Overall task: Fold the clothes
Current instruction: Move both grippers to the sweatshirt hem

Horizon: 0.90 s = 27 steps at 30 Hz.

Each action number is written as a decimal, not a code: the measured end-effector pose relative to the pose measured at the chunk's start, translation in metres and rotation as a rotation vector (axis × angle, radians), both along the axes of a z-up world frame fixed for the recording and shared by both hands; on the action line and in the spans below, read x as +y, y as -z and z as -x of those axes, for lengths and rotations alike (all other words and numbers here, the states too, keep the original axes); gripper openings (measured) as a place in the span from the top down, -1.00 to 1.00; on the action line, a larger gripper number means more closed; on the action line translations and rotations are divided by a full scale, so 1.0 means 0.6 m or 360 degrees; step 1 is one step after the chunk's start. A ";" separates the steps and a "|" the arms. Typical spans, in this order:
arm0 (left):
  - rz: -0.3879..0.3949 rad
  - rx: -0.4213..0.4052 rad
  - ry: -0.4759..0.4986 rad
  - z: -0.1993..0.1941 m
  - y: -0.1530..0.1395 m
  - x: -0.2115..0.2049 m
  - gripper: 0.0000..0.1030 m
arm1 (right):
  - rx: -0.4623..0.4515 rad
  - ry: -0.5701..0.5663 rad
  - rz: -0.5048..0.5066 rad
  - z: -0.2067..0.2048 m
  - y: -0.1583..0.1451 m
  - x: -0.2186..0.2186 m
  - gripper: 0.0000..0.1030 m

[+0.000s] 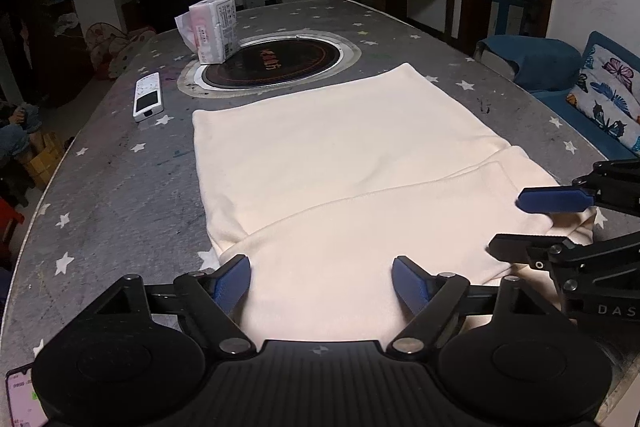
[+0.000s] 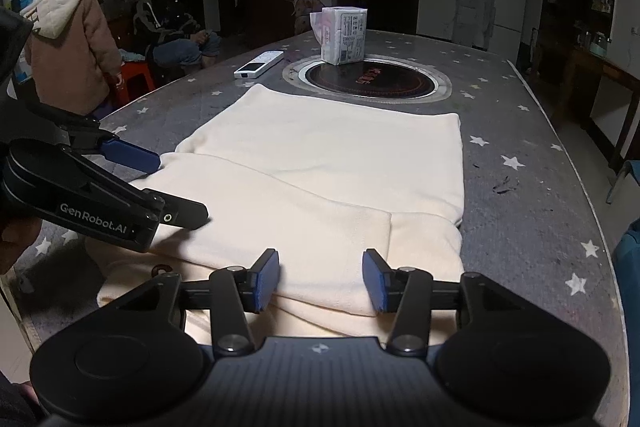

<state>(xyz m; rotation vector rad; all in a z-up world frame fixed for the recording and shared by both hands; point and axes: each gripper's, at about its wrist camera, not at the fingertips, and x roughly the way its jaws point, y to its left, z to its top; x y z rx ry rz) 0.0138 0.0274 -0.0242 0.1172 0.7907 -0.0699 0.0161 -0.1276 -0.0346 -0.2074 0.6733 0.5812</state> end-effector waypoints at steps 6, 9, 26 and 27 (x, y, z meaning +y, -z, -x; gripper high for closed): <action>-0.0043 -0.0022 -0.0014 0.013 0.000 -0.004 -0.66 | -0.0070 0.0030 0.0014 0.022 -0.002 0.003 0.07; -0.0064 -0.0033 -0.0021 0.020 0.001 -0.005 -0.66 | -0.0052 0.0060 -0.0011 0.025 0.001 0.001 0.07; -0.0129 -0.0087 0.0055 0.072 -0.004 0.018 -0.67 | -0.0044 0.0035 0.0090 0.030 0.000 -0.009 0.07; -0.0139 -0.0105 0.0101 0.080 -0.007 0.016 -0.67 | -0.0045 0.0035 0.0087 0.031 -0.003 -0.013 0.07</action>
